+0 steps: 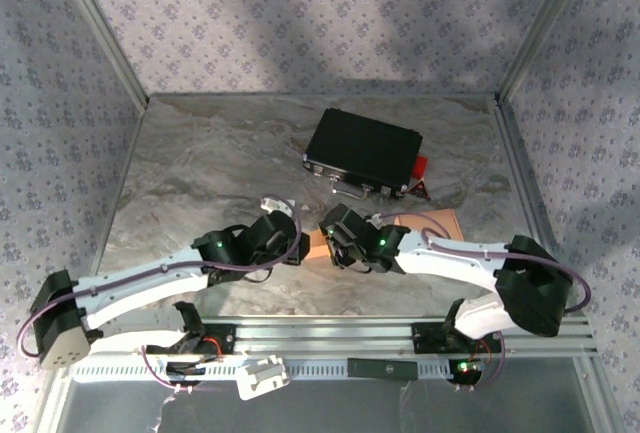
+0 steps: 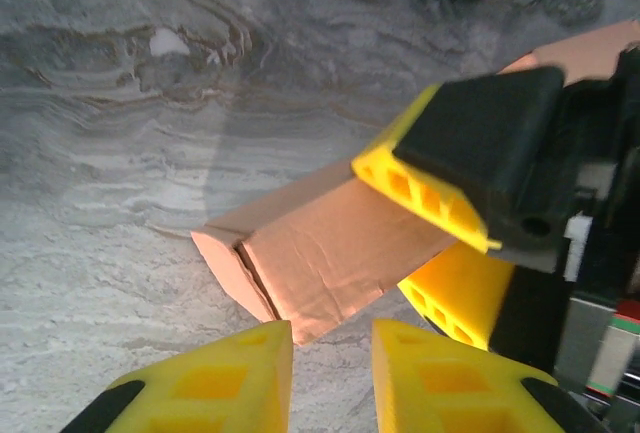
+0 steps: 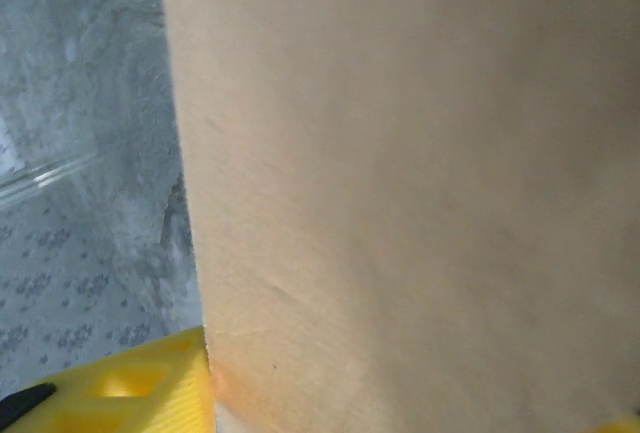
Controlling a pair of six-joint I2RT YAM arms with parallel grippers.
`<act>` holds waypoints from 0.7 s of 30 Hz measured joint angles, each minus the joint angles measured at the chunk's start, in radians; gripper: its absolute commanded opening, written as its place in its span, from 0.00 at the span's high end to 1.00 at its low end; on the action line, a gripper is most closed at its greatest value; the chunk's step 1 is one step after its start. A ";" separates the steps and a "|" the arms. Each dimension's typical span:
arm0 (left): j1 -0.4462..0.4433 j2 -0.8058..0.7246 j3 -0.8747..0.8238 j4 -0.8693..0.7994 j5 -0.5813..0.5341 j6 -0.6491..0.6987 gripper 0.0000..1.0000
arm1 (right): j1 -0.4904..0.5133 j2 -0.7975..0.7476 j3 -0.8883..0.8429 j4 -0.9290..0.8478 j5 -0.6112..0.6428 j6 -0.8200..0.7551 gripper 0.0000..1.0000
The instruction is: Fold the paper box
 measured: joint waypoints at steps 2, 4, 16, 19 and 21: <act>0.000 -0.034 0.003 -0.014 -0.013 0.008 0.72 | 0.000 -0.031 -0.047 0.053 0.001 -0.041 0.52; 0.000 -0.069 0.003 -0.031 -0.024 0.014 0.72 | -0.002 -0.062 -0.103 0.123 0.002 -0.091 0.53; 0.003 -0.246 0.003 -0.087 -0.089 0.040 0.71 | 0.016 -0.062 -0.359 0.621 0.026 -0.334 0.57; 0.008 -0.255 0.003 -0.090 -0.089 0.043 0.71 | 0.016 -0.026 -0.363 0.684 0.029 -0.350 0.55; 0.010 -0.255 0.003 -0.092 -0.090 0.046 0.71 | 0.018 -0.004 -0.362 0.705 0.035 -0.353 0.50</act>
